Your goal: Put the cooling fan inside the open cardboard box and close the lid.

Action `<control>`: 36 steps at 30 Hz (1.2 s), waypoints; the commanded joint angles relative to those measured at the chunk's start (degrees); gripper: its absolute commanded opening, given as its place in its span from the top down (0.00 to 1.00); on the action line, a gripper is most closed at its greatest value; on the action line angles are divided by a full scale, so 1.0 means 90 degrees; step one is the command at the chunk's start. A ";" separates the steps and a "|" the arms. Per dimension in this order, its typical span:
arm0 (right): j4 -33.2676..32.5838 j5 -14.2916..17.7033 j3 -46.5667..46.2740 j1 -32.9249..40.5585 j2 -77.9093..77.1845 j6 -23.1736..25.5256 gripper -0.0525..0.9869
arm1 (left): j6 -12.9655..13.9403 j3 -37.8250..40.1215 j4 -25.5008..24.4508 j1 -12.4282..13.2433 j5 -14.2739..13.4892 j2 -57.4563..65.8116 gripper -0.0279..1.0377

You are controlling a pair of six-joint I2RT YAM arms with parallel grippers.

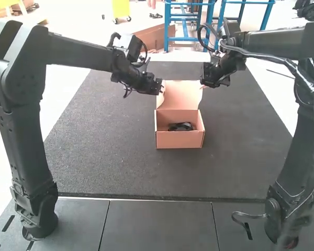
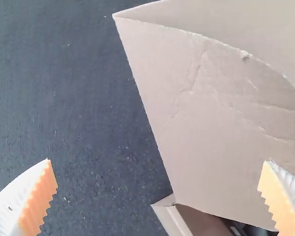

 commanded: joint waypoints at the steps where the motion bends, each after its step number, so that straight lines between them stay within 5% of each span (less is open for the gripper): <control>1: -0.0129 0.0087 -0.0228 0.0058 -0.0151 -0.0076 0.96 | -0.0005 -0.0134 0.0032 -0.0045 0.0080 -0.0329 0.06; 36: -0.0187 0.0116 -0.1800 0.0556 -0.1294 -0.0163 0.96 | 0.0053 -0.0876 0.0090 -0.0142 0.0090 -0.0807 0.06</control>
